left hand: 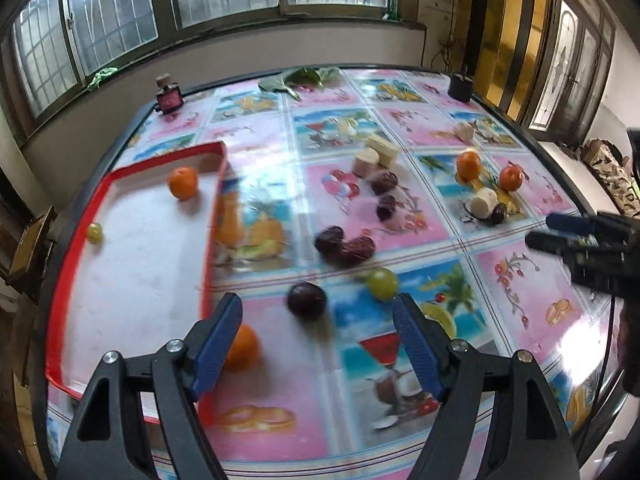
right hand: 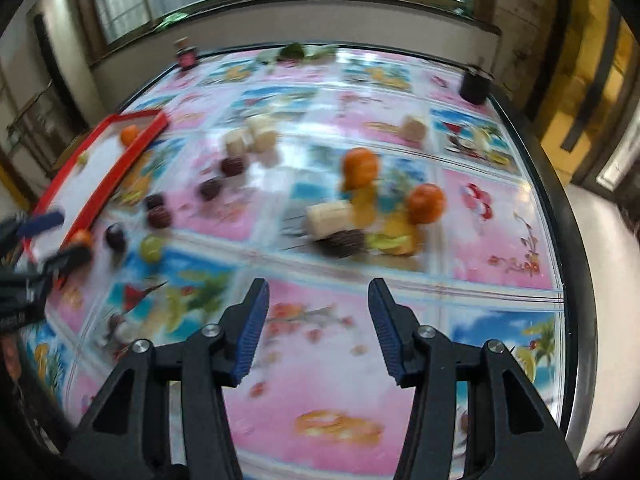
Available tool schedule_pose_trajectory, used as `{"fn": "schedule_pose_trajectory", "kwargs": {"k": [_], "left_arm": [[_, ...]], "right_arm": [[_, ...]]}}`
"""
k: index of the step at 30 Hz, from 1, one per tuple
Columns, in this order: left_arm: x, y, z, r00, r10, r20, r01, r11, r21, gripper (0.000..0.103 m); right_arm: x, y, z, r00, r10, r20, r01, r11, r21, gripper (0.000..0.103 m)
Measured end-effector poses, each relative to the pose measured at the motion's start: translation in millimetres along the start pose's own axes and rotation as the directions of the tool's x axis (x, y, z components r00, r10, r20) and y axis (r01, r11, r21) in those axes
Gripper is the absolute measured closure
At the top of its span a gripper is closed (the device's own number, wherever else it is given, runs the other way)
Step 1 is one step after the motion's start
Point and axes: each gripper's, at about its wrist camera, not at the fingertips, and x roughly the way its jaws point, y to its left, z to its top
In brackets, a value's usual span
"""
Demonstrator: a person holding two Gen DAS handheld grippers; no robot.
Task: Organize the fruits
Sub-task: 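Grasp a dark date with the right gripper while the left gripper grasps a green grape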
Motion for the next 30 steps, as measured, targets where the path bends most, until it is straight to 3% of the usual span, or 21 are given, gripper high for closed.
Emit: {"fn": "schedule_pose_trajectory", "kwargs": {"k": [3,10,12,14,17,26,28,30], "left_arm": [[9.0,-9.4,-1.3,1.000,0.006,-0.023,-0.006,1.000,-0.015,0.026],[15.6,-15.7,-4.7,0.999,0.019,-0.033,-0.020,0.998,-0.055,0.026],[16.5,-15.8,-5.2,0.999,0.020,-0.030,-0.022,0.997,-0.070,0.026],[18.4,-16.3,-4.1,1.000,0.015,-0.027,-0.017,0.996,-0.086,0.026],[21.8,-18.4,-1.2,1.000,-0.005,-0.022,0.003,0.994,-0.110,0.026],[38.0,-30.8,6.9,0.998,-0.051,-0.034,0.046,0.991,-0.124,0.027],[40.7,-36.9,9.3,0.998,-0.048,-0.040,0.043,0.993,-0.106,0.030],[45.7,-40.7,11.1,0.995,-0.075,-0.059,0.068,0.992,-0.105,0.063]], "right_arm": [[19.3,-14.9,10.0,0.999,0.036,-0.018,-0.035,0.999,0.036,0.050],[59.2,-13.5,20.0,0.991,0.124,-0.056,-0.126,0.992,-0.022,0.053],[59.1,-13.6,19.3,0.990,0.133,-0.038,-0.135,0.989,-0.052,0.072],[59.9,-17.7,19.7,0.990,0.139,-0.034,-0.141,0.988,-0.067,0.079],[60.3,-24.5,20.5,0.984,0.176,-0.032,-0.177,0.982,-0.064,0.079],[46.8,-36.9,13.4,0.989,0.150,-0.007,-0.151,0.986,-0.075,0.079],[45.2,-38.9,12.5,0.990,0.142,-0.004,-0.142,0.987,-0.081,0.079],[45.1,-40.0,11.6,0.992,0.128,-0.004,-0.128,0.988,-0.088,0.079]]}}
